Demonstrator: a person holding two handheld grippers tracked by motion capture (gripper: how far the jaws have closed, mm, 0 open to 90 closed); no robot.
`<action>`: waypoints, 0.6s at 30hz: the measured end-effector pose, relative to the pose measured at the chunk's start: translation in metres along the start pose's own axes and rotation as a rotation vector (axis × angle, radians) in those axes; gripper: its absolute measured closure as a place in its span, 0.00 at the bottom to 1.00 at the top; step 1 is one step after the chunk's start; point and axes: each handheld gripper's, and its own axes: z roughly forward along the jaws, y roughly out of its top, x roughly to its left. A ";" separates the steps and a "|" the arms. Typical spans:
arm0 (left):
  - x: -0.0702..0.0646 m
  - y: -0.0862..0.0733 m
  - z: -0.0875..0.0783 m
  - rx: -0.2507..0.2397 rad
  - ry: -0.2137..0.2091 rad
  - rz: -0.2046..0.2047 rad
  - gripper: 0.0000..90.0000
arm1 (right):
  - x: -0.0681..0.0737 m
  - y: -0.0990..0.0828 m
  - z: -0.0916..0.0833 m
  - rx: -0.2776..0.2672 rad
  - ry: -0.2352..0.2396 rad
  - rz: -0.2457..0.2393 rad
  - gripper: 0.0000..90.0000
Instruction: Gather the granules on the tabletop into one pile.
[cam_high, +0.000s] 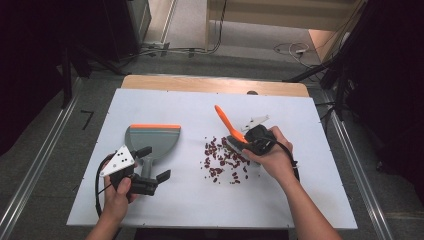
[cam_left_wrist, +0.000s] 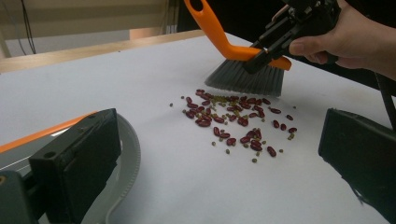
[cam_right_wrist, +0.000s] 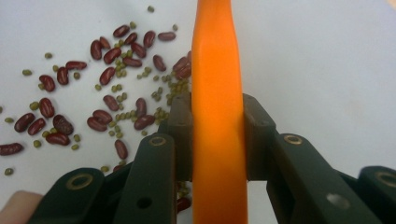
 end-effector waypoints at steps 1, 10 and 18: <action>0.000 0.000 0.000 -0.002 0.001 -0.003 0.00 | -0.002 0.001 -0.001 0.000 -0.003 0.012 0.77; 0.001 -0.001 0.000 0.002 -0.001 -0.008 0.00 | -0.015 0.031 0.012 -0.013 -0.046 -0.073 0.77; 0.007 -0.004 0.000 0.005 0.023 -0.036 0.00 | -0.019 0.066 0.036 -0.030 -0.064 -0.225 0.77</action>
